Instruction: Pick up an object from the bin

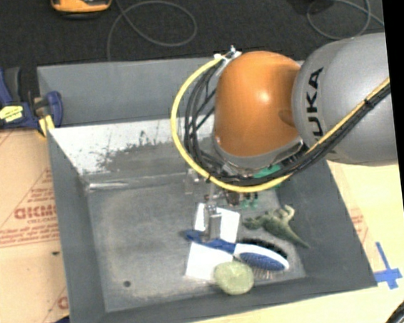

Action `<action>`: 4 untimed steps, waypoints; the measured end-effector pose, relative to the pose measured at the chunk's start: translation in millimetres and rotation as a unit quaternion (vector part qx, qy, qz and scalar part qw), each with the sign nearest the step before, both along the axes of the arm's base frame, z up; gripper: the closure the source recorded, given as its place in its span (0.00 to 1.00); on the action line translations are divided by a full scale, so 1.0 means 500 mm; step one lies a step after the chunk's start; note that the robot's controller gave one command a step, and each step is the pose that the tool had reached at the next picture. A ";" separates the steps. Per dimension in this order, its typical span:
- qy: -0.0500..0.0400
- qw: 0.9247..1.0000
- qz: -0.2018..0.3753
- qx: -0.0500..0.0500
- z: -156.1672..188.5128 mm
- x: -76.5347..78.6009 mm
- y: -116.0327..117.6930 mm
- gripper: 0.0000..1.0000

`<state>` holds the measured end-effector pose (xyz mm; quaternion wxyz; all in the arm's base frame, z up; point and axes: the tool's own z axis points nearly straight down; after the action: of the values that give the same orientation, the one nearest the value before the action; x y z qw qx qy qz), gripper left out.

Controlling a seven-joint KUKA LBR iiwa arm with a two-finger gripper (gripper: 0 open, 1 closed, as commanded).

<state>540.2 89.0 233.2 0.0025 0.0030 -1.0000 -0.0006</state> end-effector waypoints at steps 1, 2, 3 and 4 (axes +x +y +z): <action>-0.004 1.000 -0.001 0.001 0.009 0.003 -0.001 0.00; -0.005 0.998 -0.068 0.000 -0.087 0.015 -0.038 0.00; -0.003 0.991 -0.132 -0.001 -0.148 0.050 -0.126 0.00; -0.005 0.997 -0.074 -0.001 -0.223 0.024 -0.194 0.00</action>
Offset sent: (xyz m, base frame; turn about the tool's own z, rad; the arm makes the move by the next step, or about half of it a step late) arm 0.0192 -0.0638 -0.1632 0.4573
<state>552.2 -7.8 121.6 -0.0021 -0.0715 -0.9974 0.0005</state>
